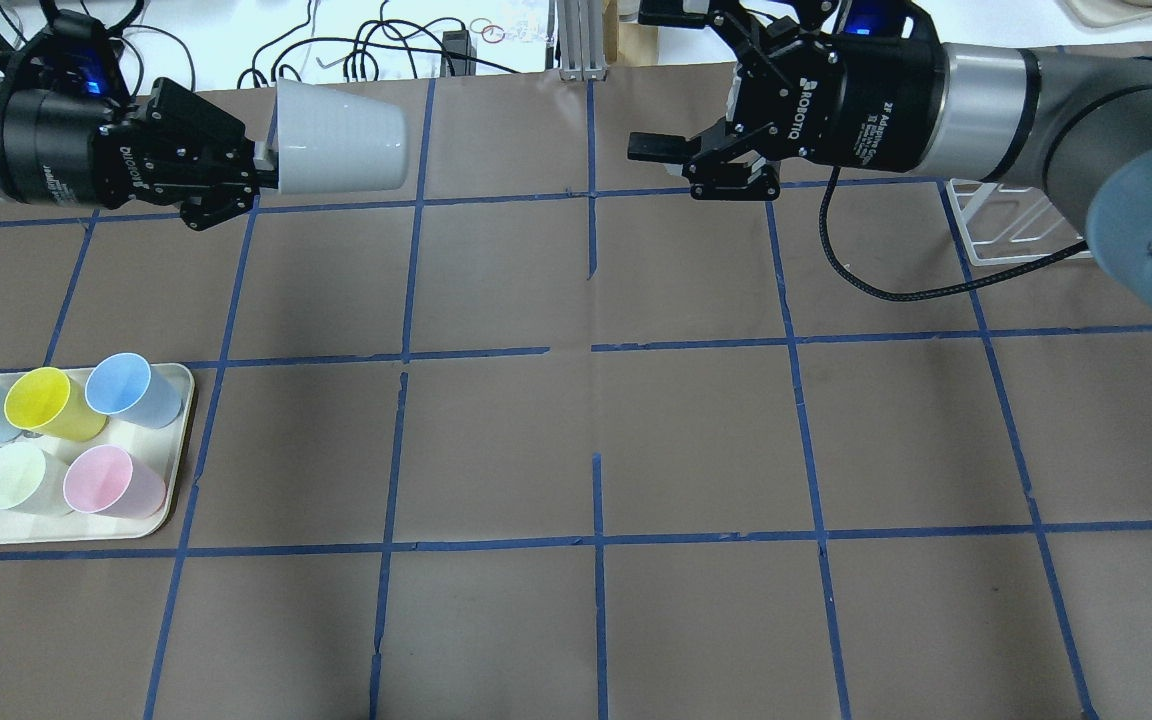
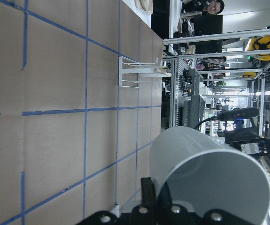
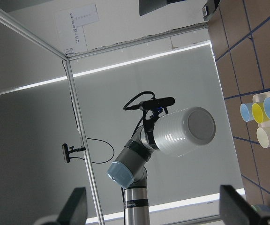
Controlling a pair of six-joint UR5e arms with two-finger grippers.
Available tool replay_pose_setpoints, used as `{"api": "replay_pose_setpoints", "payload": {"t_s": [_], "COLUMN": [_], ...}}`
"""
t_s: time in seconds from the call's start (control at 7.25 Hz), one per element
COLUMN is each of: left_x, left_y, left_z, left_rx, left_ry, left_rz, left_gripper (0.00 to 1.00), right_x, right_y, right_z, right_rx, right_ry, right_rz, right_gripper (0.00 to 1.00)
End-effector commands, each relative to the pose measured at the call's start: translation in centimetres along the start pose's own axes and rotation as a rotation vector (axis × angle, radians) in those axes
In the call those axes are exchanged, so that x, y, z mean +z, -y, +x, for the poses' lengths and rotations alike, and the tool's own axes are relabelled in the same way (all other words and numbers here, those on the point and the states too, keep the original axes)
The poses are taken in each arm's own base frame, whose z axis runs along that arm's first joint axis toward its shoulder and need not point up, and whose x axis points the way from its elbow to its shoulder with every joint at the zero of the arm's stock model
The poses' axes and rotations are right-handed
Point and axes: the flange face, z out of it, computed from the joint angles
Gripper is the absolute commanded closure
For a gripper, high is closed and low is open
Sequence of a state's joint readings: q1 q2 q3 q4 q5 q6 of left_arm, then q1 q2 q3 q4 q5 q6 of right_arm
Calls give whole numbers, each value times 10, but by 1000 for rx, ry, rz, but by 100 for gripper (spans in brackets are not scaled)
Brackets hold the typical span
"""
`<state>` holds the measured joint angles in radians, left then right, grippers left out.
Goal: Transfer IKEA cup to right arm and place on rack
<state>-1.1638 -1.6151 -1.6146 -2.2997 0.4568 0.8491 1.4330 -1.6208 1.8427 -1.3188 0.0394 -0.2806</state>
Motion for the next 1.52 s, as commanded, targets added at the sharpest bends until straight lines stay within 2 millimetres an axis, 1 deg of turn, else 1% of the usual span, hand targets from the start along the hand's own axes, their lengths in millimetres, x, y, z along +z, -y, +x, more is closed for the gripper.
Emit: {"api": "replay_pose_setpoints", "payload": {"t_s": [0.0,0.28,0.55,0.69,0.83,0.97,1.1,1.38], "left_x": [29,63,87,94,102,109,111,111], "left_y": [-7,-13,-20,-21,-22,-24,-26,-28], "left_z": [24,38,53,55,59,57,53,54], "left_rx": [27,35,12,5,-3,-3,-12,-9], "left_ry": [-49,-88,-120,-126,-147,-153,-155,-153], "left_rz": [3,-27,-43,-52,-48,-55,-57,-58], "left_gripper": [100,100,100,100,100,100,100,100], "right_x": [0,0,3,5,12,19,20,20], "right_y": [6,6,6,7,4,1,0,-1], "right_z": [6,7,9,11,9,8,7,6], "right_rx": [-38,-118,-115,-92,-80,-56,-36,-22], "right_ry": [1,0,1,3,27,44,43,44], "right_rz": [0,0,-6,-9,-14,-23,-25,-26], "right_gripper": [0,0,0,0,0,0,0,0]}}
